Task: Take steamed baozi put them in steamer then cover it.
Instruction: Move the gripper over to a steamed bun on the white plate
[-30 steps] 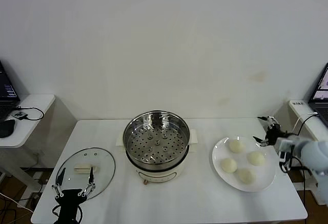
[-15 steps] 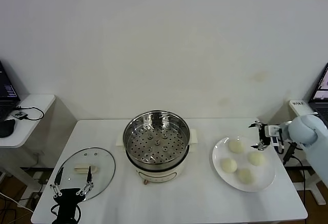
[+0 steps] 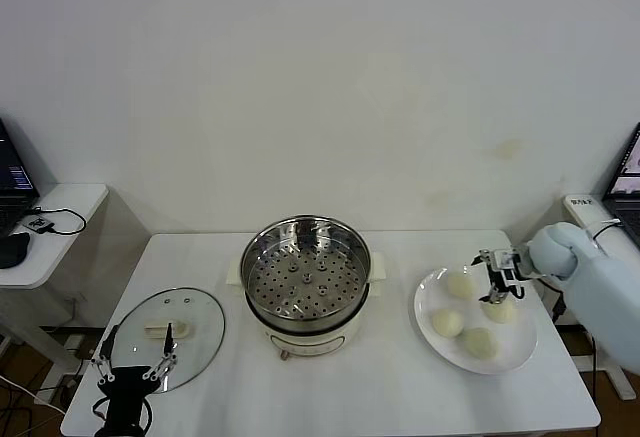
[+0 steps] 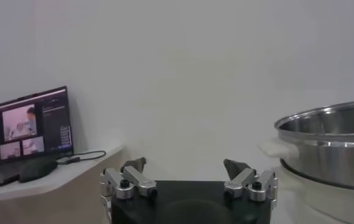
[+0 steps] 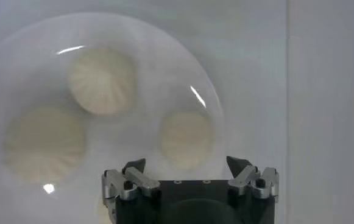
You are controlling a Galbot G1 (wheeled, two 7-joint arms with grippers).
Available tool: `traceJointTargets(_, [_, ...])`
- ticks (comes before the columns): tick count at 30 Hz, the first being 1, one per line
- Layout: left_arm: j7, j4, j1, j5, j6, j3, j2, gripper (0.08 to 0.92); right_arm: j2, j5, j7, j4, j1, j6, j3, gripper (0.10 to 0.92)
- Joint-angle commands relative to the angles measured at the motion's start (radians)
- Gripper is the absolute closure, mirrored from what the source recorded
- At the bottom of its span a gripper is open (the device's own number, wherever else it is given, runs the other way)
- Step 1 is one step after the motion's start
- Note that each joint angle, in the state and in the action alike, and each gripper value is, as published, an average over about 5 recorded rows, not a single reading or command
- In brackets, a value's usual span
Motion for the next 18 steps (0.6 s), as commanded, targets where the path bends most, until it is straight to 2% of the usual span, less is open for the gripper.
traceJointTargets(1, [0.000, 0.000, 0.000, 0.000, 0.000, -0.001, 0.000, 0.177, 0.034, -0.019, 0.003, -0.040, 0.034, -0.001, -0.046, 0.202])
traceJointTargets(12, [-0.002, 0.001, 0.006, 0.002, -0.010, -0.010, -0.002, 0.177, 0.104, -0.089, 0.040, -0.121, 0.036, 0.021, -0.038, 0.211])
traceJointTargets(18, [-0.002, 0.001, 0.008, 0.002, -0.011, -0.011, -0.002, 0.177, 0.118, -0.100, 0.036, -0.135, 0.034, 0.014, -0.045, 0.267])
